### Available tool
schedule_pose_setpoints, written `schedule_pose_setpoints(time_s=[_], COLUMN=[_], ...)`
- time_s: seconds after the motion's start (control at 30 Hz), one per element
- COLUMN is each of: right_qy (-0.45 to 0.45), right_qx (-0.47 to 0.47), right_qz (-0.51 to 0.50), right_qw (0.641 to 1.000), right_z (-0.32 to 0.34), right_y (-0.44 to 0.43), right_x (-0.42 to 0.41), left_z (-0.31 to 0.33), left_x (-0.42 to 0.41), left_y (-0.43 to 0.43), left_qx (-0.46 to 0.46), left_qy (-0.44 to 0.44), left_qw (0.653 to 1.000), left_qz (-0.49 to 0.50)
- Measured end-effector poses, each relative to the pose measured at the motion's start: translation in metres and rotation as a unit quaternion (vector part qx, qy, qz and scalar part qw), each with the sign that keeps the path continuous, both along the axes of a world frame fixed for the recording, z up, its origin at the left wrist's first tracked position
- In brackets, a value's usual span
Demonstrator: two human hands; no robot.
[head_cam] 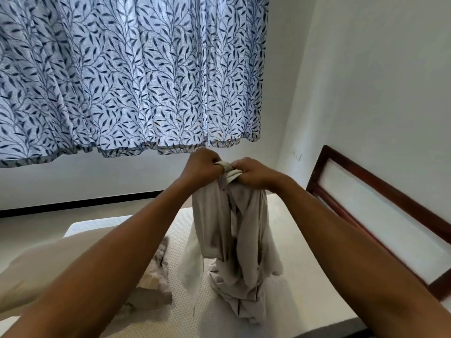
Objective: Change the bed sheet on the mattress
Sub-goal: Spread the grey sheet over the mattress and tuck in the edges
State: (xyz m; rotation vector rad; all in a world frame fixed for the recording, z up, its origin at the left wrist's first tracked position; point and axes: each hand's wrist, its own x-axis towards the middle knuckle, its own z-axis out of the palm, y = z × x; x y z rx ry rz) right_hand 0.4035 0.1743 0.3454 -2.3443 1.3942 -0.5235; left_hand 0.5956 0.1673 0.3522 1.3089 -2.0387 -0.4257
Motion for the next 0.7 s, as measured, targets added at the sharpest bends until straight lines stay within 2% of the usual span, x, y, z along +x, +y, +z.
schedule_pose_setpoints(time_s=[0.07,0.13,0.2,0.27,0.33,0.37,0.43,0.5,0.57,0.63,0.7], right_qy=[0.04,-0.003,-0.113,-0.269,-0.371,-0.375,-0.325,-0.23,-0.155,-0.138,-0.185], right_qx=[-0.025,-0.04,-0.077,-0.121,-0.131,-0.124,-0.077,-0.036,-0.024,-0.037,-0.059], right_qz=[-0.019,-0.046,-0.123,-0.216,-0.262,-0.272,-0.277,-0.262,-0.253,-0.294,-0.376], right_qw=[0.999,0.998,0.983,0.931,0.881,0.878,0.901,0.936,0.955,0.945,0.906], right_z=[0.004,0.008,0.016,0.031,0.044,0.047,0.042,0.026,0.004,-0.014,-0.024], right_y=[-0.002,-0.004,-0.007,-0.009,-0.013,-0.014,-0.016,-0.013,-0.01,-0.006,-0.007], right_x=[-0.008,-0.017,-0.027,-0.039,-0.051,-0.056,-0.063,-0.069,-0.075,-0.082,-0.091], left_z=[-0.012,-0.029,-0.055,-0.085,-0.112,-0.118,-0.116,-0.092,-0.058,-0.027,-0.012], left_x=[0.006,0.017,0.031,0.045,0.055,0.057,0.06,0.061,0.066,0.07,0.071], left_y=[0.0,0.002,0.003,0.008,0.008,0.007,-0.005,-0.018,-0.028,-0.032,-0.03], left_qx=[0.033,0.085,0.151,0.18,0.145,0.122,0.078,0.038,-0.019,-0.077,-0.086], left_qy=[-0.004,-0.022,-0.007,-0.015,-0.068,-0.075,-0.029,0.08,0.185,0.247,0.26], left_qw=[0.999,0.996,0.988,0.984,0.987,0.988,0.992,0.985,0.962,0.943,0.953], left_qz=[-0.019,-0.028,-0.015,0.001,0.029,0.051,0.099,0.149,0.199,0.208,0.13])
